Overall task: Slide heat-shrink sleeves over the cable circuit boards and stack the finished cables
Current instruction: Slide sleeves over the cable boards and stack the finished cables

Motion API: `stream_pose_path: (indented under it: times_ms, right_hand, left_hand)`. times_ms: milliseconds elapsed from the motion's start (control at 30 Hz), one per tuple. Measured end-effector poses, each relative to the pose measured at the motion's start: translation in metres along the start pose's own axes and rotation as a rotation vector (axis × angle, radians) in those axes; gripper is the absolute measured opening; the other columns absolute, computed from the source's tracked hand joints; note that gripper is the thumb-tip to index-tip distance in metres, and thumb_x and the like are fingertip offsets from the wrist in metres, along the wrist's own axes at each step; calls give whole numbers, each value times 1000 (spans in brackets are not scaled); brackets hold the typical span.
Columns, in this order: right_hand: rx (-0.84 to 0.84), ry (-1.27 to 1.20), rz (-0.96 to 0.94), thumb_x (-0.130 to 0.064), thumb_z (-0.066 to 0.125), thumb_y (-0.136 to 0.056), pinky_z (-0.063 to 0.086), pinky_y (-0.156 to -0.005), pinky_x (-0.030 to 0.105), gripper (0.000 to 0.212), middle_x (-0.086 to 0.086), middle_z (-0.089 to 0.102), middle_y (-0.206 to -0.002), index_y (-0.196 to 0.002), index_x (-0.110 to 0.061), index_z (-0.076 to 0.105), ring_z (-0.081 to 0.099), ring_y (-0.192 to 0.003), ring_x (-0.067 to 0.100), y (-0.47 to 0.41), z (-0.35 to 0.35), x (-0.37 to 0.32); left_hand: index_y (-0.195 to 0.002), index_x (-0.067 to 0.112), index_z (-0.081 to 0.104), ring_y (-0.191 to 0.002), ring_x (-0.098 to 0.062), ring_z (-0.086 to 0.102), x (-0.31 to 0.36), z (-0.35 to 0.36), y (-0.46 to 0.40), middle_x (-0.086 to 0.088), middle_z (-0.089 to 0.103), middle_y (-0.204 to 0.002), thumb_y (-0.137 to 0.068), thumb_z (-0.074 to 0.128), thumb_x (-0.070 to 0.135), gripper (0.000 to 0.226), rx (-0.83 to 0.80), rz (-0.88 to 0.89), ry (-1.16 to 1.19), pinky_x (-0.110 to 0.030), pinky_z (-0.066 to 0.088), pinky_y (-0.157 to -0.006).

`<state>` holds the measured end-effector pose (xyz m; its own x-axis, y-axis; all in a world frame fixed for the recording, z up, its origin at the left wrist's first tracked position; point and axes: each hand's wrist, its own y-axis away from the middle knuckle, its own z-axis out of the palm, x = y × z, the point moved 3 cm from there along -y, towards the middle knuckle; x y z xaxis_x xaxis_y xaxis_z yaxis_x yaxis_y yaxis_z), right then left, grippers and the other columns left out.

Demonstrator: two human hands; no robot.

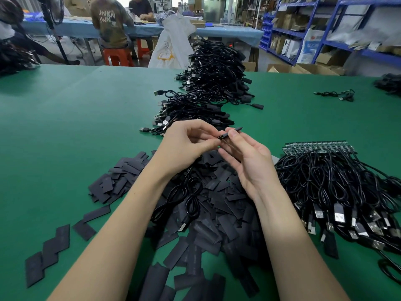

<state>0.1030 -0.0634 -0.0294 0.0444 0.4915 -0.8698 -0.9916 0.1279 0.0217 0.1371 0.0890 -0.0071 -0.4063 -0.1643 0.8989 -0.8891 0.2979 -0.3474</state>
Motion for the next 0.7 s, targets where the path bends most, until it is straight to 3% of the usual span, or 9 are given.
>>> stream_pose_path:
  times_ms: [100,233,400,700]
  right_hand:
    - [-7,12,4,-13,67,-97,59,-72,23,13,7,79,-97,-90,-12,77,76,-91,15,0,0,0]
    - [-15,55,-3,-14,67,-96,59,-74,23,9,5,79,-94,-96,-9,75,75,-90,12,0,2,2]
    - [63,-8,-81,-13,69,-96,60,-75,27,22,8,78,-100,-118,-15,68,75,-89,19,1,5,1]
    - [153,-72,-136,-9,72,-93,60,-75,25,22,6,79,-93,-113,-16,74,75,-81,14,2,6,2]
  left_hand:
    - [-93,9,77,-78,-16,75,-1,-1,0,-5,79,-86,-84,80,6,10,13,14,-4,-22,57,-72]
    - [-88,10,77,-70,-8,73,-3,-2,-1,0,78,-79,-83,82,9,7,26,12,-14,-17,54,-66]
    - [-87,11,77,-71,-14,74,-5,-2,-2,-2,78,-78,-84,81,9,6,46,-5,3,-22,57,-69]
    - [-88,10,77,-72,-16,75,-3,0,-2,-4,77,-77,-84,82,10,6,54,-12,7,-24,59,-71]
